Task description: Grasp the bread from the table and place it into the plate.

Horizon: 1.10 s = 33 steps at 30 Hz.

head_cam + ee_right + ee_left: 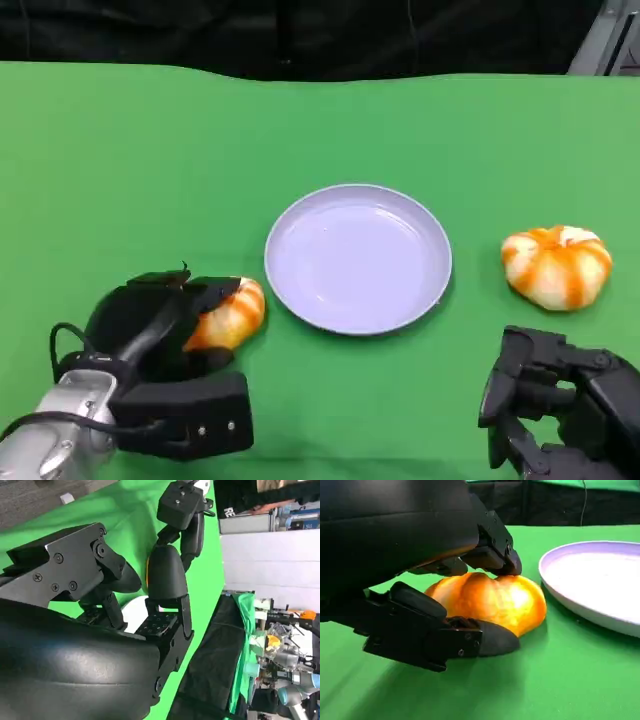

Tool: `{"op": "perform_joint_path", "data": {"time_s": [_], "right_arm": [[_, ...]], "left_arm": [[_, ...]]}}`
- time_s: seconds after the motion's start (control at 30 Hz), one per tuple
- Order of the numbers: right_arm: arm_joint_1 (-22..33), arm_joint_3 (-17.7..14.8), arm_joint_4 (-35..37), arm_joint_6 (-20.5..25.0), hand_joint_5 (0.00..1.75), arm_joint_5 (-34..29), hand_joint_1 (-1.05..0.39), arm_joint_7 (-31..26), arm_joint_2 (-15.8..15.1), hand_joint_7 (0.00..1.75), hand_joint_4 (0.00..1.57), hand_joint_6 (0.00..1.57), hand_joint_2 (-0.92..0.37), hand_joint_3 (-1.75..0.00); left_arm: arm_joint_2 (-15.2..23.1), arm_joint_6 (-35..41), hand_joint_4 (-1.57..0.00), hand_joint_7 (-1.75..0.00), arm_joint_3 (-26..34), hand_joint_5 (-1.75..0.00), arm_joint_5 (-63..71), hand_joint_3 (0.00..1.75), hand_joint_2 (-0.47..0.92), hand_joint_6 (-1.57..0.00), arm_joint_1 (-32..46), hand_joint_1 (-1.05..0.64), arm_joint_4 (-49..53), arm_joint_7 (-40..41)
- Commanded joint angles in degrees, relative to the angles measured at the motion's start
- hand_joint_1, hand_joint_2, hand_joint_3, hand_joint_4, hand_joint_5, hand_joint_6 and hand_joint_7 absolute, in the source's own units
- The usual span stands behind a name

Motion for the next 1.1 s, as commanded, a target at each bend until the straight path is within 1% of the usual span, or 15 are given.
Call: {"op": "perform_joint_path", "data": {"time_s": [0.03,0.17,0.2,0.23,0.27,0.33,0.4,0.43,0.47,0.53,0.63,0.8,0.83,0.87,1.1], "right_arm": [[0.1,-0.6,0.0,-0.4,1.75,0.3,-0.01,-0.4,-0.2,1.47,0.73,0.73,-0.67,-1.04],[0.1,-0.6,0.0,-0.5,1.75,0.2,-0.01,-0.4,-0.2,1.47,0.73,0.73,-0.67,-1.04],[0.0,-0.5,-0.1,-0.5,1.75,0.0,-0.01,-0.4,-0.2,1.47,0.73,0.73,-0.67,-1.04],[-0.1,-0.4,-0.1,-0.5,1.75,-0.2,-0.01,-0.5,-0.3,1.48,0.73,0.73,-0.67,-1.04],[-0.1,-0.4,-0.2,-0.5,1.75,-0.3,-0.01,-0.5,-0.3,1.48,0.73,0.73,-0.67,-1.04],[-0.2,-0.4,-0.2,-0.5,1.75,-0.4,-0.02,-0.6,-0.3,1.48,0.73,0.73,-0.67,-1.04],[-0.1,-0.4,-0.3,-0.2,1.75,-0.3,-0.02,-0.6,-0.3,1.48,0.73,0.73,-0.67,-1.04],[-0.1,-0.4,-0.4,0.0,1.75,-0.2,-0.01,-0.6,-0.3,1.48,0.73,0.73,-0.67,-1.04],[0.0,-0.4,-0.4,0.1,1.75,-0.1,-0.01,-0.6,-0.3,1.47,0.73,0.73,-0.67,-1.04],[-0.2,-0.4,-0.3,0.2,1.75,0.0,-0.01,-0.6,-0.4,1.47,0.73,0.72,-0.67,-1.04],[-0.3,-0.4,-0.2,0.2,1.75,0.1,-0.01,-0.4,-0.6,1.47,0.73,0.72,-0.67,-1.03],[-0.3,-0.4,-0.1,-0.3,1.75,-0.4,-0.01,-0.7,-0.5,1.47,0.73,0.72,-0.68,-1.03],[-0.2,-0.3,0.0,-0.7,1.75,-0.8,-0.01,-1.0,-0.4,1.47,0.73,0.73,-0.67,-1.02],[-0.2,-0.2,0.1,-1.0,1.75,-1.1,0.0,-1.1,-0.3,1.47,0.74,0.73,-0.67,-1.02],[-0.2,-0.2,-0.2,-0.4,1.75,-0.7,-0.01,-0.7,-0.4,1.47,0.74,0.73,-0.67,-1.03]], "left_arm": [[0.6,1.3,-0.48,-0.03,0.1,-0.05,-0.7,0.34,0.92,-0.59,0.6,-0.32,-0.6,0.5],[0.6,1.5,-0.49,-0.03,0.1,-0.04,-0.8,0.33,0.92,-0.6,0.6,-0.3,-0.8,0.5],[0.4,-1.1,-0.49,-0.02,0.7,-0.04,-1.4,0.33,0.92,-0.6,0.6,-0.3,0.4,4.0],[0.2,-3.0,-0.85,-0.1,1.2,-0.23,-1.9,0.27,0.92,-0.82,0.5,-0.18,1.4,6.7],[0.1,-4.5,-0.97,-0.13,1.4,-0.29,-2.2,0.24,0.92,-0.9,0.4,-0.13,2.2,8.7],[0.2,-5.8,-1.07,-0.14,1.3,-0.34,-2.5,0.22,0.92,-0.97,0.0,-0.1,3.5,10.4],[0.0,-7.9,-1.09,-0.14,1.4,-0.35,-2.5,0.21,0.92,-0.99,-0.4,-0.09,4.7,14.2],[-0.1,-9.3,-0.96,-0.7,1.6,-1.12,-2.4,0.54,0.81,-1.01,-0.7,-0.07,5.3,16.8],[-0.2,-10.3,-0.88,-1.02,1.7,-1.43,-2.3,0.72,0.73,-0.95,-1.0,-0.07,6.0,18.8],[0.2,-11.3,-0.82,-1.31,2.4,-1.68,-3.0,0.92,0.64,-0.87,-1.3,-0.07,4.2,19.5],[0.5,-11.5,-0.8,-1.42,3.2,-1.74,-3.0,1.02,0.58,-0.83,-1.3,-0.08,2.1,19.8],[0.6,-11.4,-0.8,-1.44,4.2,-1.75,-3.3,1.04,0.57,-0.82,-1.0,-0.08,-0.6,18.9],[0.7,-11.3,-0.83,-1.33,4.7,-1.73,-3.7,1.11,0.54,-0.87,-0.9,-0.09,-2.3,18.4],[0.8,-11.2,-0.84,-1.28,5.0,-1.72,-3.9,1.14,0.52,-0.9,-0.7,-0.1,-3.6,18.0],[0.9,-11.1,-0.86,-1.21,6.1,-1.7,-4.8,1.2,0.48,-0.96,0.1,-0.09,-10.3,15.6]]}}
